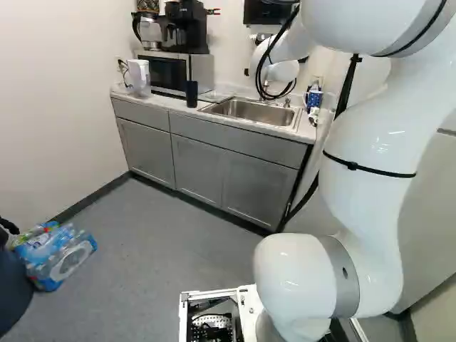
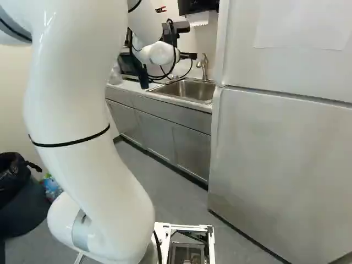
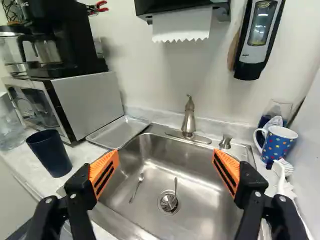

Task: Rinse the cup and place it in the tray

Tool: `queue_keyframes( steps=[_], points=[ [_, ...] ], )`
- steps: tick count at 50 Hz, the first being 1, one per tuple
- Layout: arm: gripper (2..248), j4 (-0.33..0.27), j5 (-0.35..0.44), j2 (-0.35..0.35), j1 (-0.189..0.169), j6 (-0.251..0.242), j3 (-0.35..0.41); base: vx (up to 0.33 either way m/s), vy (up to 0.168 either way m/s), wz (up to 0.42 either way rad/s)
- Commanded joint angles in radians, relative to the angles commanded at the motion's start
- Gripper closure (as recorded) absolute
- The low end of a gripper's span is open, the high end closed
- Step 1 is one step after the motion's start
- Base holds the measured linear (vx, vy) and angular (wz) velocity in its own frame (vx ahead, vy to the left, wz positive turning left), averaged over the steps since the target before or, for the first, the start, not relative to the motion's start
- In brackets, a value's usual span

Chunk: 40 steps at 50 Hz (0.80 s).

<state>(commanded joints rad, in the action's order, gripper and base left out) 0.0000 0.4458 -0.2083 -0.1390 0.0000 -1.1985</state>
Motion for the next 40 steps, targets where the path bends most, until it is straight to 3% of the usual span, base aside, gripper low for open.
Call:
queue_keyframes(
  steps=[40],
  points=[
    [3,0.000,0.000,0.000,0.000,0.000,0.000,0.101,0.056,-0.016]
  ],
)
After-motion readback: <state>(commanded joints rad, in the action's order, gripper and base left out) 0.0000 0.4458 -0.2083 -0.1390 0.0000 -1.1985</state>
